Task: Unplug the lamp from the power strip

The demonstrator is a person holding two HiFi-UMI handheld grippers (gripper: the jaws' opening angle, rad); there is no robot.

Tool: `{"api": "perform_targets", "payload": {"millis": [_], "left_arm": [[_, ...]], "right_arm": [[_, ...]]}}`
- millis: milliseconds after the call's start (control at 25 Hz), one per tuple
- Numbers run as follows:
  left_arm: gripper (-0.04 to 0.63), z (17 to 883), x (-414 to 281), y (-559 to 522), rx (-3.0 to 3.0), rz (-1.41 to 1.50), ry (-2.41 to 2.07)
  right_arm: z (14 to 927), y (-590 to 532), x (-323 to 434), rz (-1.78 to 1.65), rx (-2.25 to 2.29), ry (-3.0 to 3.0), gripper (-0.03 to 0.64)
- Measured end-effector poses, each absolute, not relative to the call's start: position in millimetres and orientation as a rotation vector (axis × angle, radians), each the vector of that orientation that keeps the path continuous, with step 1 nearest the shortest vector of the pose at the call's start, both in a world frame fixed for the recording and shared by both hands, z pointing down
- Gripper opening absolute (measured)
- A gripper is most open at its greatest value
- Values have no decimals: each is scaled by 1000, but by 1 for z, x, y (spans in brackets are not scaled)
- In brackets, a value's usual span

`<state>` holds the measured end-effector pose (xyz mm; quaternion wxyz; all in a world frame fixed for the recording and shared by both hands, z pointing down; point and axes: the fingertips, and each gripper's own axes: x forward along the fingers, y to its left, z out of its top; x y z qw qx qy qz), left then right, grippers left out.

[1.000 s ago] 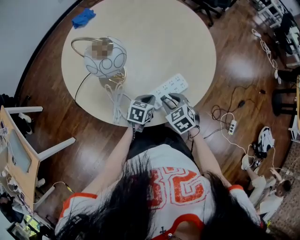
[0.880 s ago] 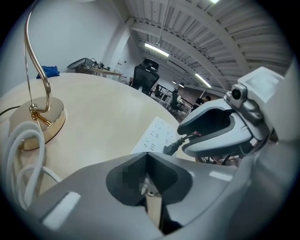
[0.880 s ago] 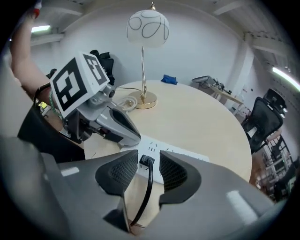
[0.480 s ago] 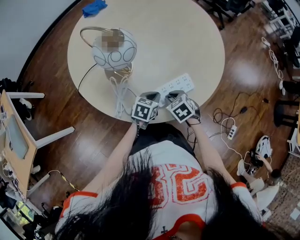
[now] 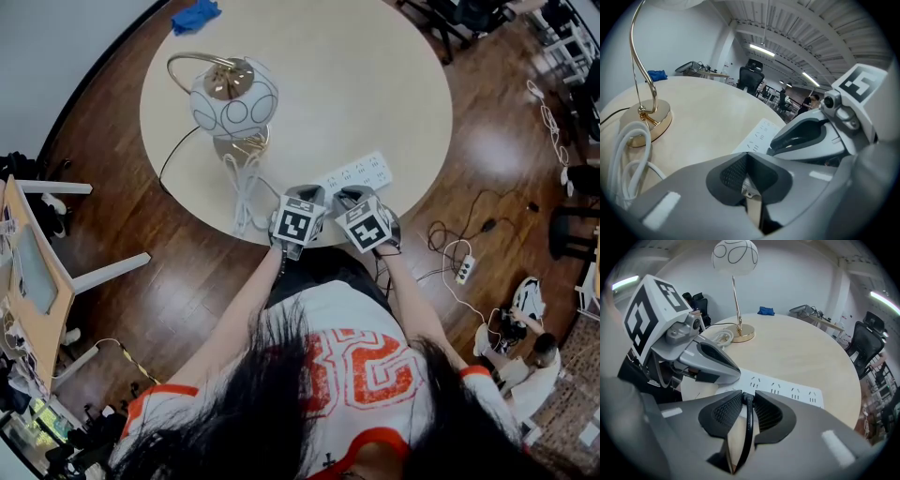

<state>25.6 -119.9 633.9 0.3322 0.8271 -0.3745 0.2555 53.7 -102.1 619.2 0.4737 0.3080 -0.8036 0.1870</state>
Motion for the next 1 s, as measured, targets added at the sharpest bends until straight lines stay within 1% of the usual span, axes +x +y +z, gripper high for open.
{"api": "perform_targets", "payload": {"millis": [440,720,920,1000], "left_arm": [[0,634,29,-122,2175,682,-977],[0,630,31,-120,2178,690,-966],[0,631,33,-120,2194,694,-960],[0,630,34,-122,2205,694,-963]], "right_arm": [[613,-98,56,348,796,-2030,87],[612,-97,58,420,833,-2033,86],[609,-99,63,575,899,-2077,86],[593,-106,67,632,972,-2138,86]]}}
